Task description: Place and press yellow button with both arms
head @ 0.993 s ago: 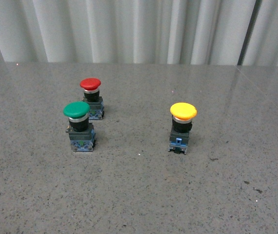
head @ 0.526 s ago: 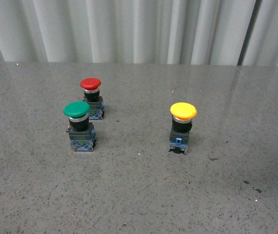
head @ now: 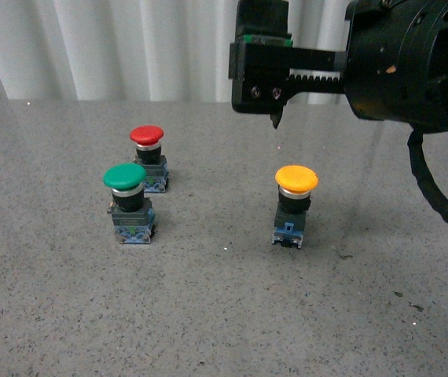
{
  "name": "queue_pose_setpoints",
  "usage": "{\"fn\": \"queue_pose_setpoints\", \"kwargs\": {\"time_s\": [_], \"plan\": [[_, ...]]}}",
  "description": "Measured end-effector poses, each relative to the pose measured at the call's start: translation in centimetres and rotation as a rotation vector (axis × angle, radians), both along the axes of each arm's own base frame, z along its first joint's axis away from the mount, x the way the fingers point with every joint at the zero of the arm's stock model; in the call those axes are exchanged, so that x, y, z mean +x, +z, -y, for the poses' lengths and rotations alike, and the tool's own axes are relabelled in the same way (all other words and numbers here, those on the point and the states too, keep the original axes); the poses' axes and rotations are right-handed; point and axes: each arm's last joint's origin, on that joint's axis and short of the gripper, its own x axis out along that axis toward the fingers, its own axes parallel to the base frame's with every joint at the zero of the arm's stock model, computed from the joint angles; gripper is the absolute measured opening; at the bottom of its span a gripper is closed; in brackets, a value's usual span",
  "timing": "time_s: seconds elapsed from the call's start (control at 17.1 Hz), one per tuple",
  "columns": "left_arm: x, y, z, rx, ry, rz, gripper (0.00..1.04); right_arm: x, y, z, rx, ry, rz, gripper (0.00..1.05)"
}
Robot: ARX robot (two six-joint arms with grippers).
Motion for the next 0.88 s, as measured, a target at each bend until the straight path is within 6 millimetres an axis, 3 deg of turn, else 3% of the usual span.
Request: {"fn": "queue_pose_setpoints", "kwargs": {"time_s": [0.35,0.53,0.76,0.88], "plan": [[0.0,0.0,0.0,0.0,0.0,0.0,0.98,0.0,-0.2,0.1,-0.054,-0.06,-0.01,0.38],[0.0,0.0,0.0,0.0,0.0,0.0,0.98,-0.2,-1.2,-0.5,-0.085,-0.051,-0.051,0.01],[0.0,0.0,0.0,0.0,0.0,0.0,0.98,-0.7,-4.0,-1.1,-0.144,-0.021,-0.153,0.02],[0.0,0.0,0.0,0.0,0.0,0.0,0.98,-0.7,-4.2,-1.1,-0.148,-0.022,-0.158,0.02]]}}
